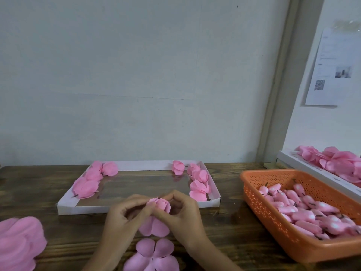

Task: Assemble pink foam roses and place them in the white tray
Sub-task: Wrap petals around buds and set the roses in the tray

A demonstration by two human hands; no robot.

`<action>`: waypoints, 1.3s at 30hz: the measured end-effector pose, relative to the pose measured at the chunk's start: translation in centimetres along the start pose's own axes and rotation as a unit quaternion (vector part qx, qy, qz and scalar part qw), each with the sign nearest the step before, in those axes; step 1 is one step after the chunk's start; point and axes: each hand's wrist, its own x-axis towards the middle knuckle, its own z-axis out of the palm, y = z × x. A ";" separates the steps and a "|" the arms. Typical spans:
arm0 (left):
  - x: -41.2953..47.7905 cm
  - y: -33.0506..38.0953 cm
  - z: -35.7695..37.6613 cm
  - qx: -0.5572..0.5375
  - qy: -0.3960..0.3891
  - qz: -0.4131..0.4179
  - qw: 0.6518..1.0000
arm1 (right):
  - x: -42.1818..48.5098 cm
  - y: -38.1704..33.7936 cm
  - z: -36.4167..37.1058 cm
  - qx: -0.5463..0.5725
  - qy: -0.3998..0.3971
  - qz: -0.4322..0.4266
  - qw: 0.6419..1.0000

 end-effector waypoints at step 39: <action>0.2 -0.8 -0.6 -0.053 -0.024 -0.085 0.995 | 1.2 0.6 -1.1 0.037 -0.097 0.025 0.994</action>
